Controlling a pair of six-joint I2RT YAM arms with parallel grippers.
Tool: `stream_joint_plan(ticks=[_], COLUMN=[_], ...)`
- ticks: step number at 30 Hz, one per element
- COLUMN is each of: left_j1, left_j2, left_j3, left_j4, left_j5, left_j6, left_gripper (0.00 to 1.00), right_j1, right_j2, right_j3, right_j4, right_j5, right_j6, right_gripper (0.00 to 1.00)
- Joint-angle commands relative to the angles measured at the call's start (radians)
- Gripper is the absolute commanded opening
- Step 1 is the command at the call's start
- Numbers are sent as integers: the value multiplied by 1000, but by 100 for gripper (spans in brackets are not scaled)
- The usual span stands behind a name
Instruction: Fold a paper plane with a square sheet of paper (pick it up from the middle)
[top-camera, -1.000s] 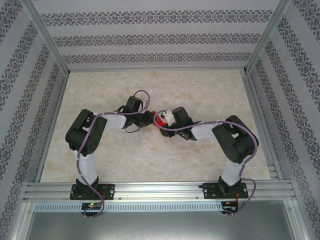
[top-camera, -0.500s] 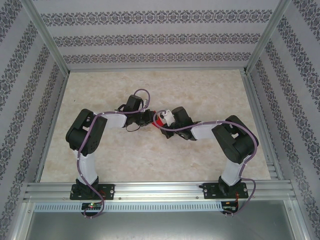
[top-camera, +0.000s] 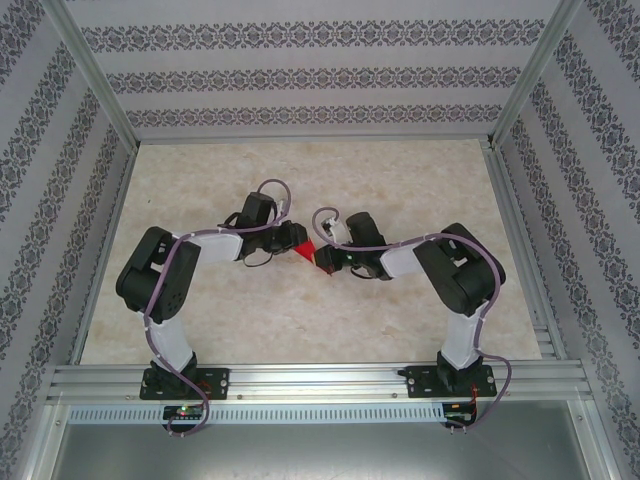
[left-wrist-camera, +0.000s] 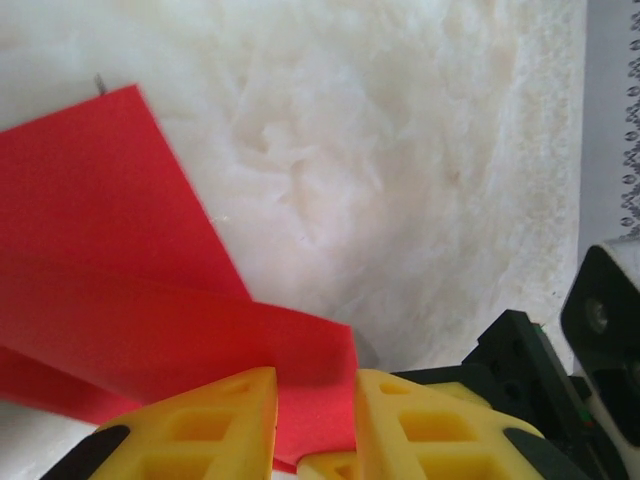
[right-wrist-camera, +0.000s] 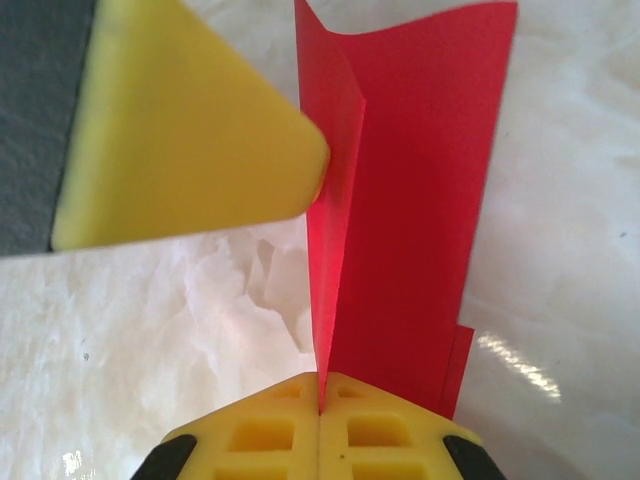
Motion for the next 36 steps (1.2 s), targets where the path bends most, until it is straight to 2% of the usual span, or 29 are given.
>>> stream_joint_plan(ticks=[1,15,25,36], left_j1=[10,10,9,11], left_j2=[-42,-119,-86,-74], left_j3=[-30,-137,-123,-137], left_j4=[56,118,127,121], left_j5=[-7,-24,-40,-59], left_j6=[15,20,14,17], left_gripper=[28,28,27,24], right_j1=[20,43,54,53], right_j2=[21,89,113,140], right_j3=[41,126,161,199], right_j4=[12,-121,-202,-288], right_j5=[-34,-45,-35,-24], right_j6=[31,45,20,17], right_gripper=[0,4,7,4])
